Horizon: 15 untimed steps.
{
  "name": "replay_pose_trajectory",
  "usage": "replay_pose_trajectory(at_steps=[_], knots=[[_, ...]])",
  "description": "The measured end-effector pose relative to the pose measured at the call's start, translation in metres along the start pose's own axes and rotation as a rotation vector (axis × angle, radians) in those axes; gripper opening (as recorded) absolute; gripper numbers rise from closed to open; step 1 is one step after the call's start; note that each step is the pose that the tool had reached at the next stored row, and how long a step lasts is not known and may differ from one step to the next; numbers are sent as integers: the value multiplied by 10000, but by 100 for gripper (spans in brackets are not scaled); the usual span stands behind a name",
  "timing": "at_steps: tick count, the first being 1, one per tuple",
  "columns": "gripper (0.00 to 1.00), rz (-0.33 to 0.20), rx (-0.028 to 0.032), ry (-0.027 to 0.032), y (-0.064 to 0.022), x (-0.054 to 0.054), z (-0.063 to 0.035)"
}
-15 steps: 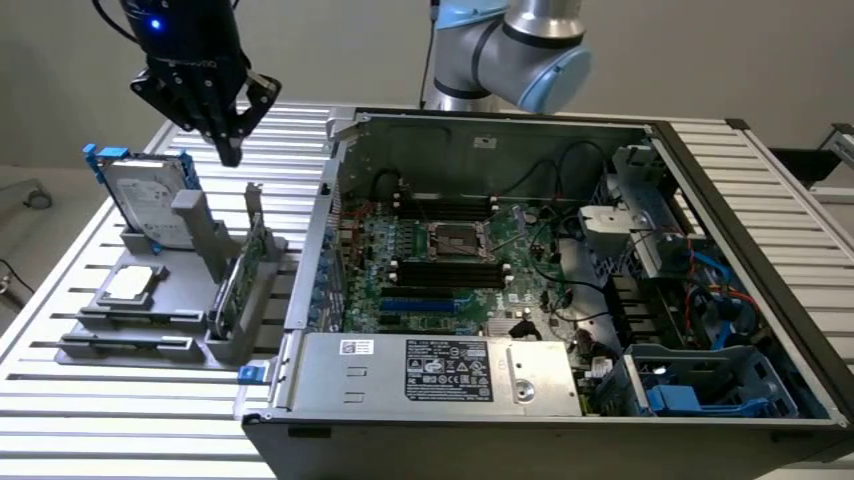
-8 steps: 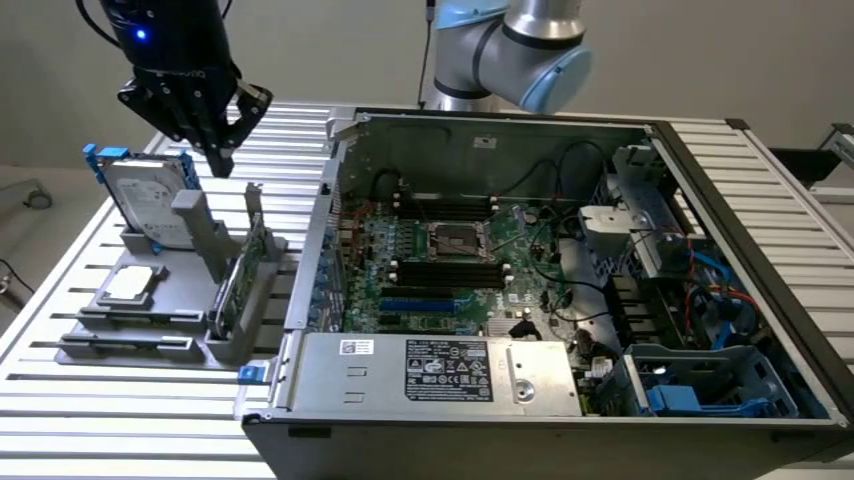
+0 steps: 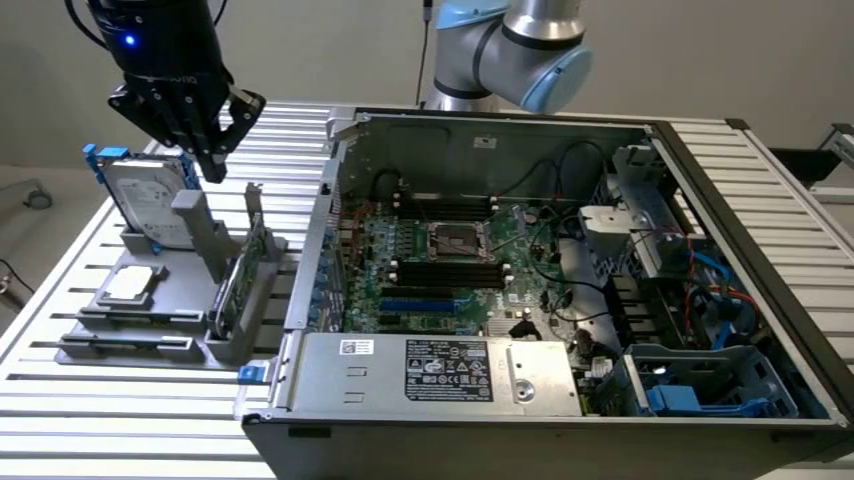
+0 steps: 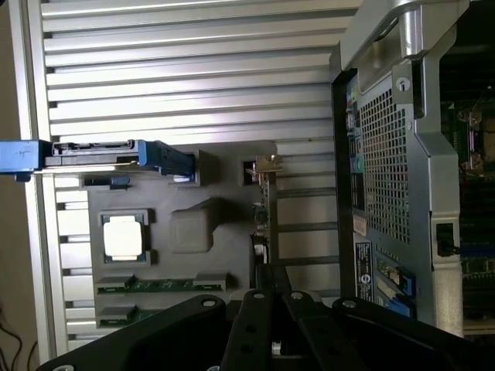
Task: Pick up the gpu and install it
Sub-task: 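Reach for the gpu, then pick up the gpu and move the gpu toward the slot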
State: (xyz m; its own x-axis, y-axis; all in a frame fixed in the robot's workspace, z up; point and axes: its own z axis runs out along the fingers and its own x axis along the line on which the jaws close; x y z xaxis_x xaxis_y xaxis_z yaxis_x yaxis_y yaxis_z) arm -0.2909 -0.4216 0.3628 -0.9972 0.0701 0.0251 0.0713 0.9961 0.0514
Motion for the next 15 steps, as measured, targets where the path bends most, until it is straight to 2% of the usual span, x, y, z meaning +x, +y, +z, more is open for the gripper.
replay_pose_trajectory(at_steps=[13, 15], knots=[[12, -8, 1, 1, -6, 12, 1], [24, -17, 1, 2, -20, 27, 6]])
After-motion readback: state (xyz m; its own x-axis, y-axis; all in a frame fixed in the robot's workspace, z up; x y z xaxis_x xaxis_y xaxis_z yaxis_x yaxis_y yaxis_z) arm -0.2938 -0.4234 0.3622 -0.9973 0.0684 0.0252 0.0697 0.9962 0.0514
